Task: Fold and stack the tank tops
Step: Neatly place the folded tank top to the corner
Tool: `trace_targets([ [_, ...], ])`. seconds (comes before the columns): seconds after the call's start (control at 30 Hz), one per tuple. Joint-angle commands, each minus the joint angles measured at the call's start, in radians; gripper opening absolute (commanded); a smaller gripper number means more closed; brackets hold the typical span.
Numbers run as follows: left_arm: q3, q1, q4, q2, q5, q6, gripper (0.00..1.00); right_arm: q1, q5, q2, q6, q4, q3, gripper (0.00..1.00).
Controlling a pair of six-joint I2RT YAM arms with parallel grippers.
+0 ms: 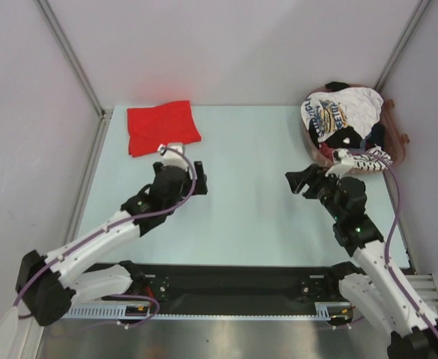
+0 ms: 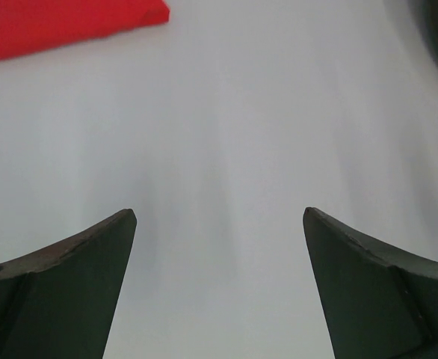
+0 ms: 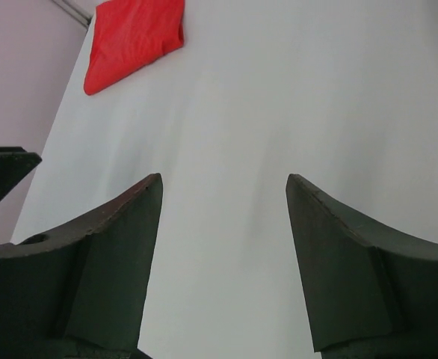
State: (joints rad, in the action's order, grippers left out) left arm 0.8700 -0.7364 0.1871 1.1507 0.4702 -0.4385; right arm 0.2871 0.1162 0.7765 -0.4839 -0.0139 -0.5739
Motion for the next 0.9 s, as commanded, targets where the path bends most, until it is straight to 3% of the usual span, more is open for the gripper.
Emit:
trace_targets([
  [0.0,-0.164,0.002,-0.006,-0.159,0.015,-0.045,1.00,0.007,-0.064,-0.159,0.077,0.130,0.075,0.72],
  [0.13,-0.365,0.002,-0.009,-0.476,0.007,0.000,1.00,0.006,-0.085,-0.305,0.082,0.199,0.169,0.73],
  [0.27,-0.465,0.002,0.006,-0.637,-0.016,0.027,1.00,0.006,-0.090,-0.411,0.073,0.221,0.261,0.74],
  [0.43,-0.549,0.002,0.014,-0.700,-0.039,0.023,1.00,0.011,-0.062,-0.494,0.061,0.196,0.313,0.80],
  [0.8,-0.562,0.002,-0.006,-0.700,-0.047,0.020,1.00,0.009,-0.043,-0.461,0.056,0.170,0.324,0.80],
  [0.87,-0.559,0.002,-0.006,-0.689,-0.045,0.021,1.00,0.011,-0.047,-0.462,0.056,0.173,0.321,0.84],
])
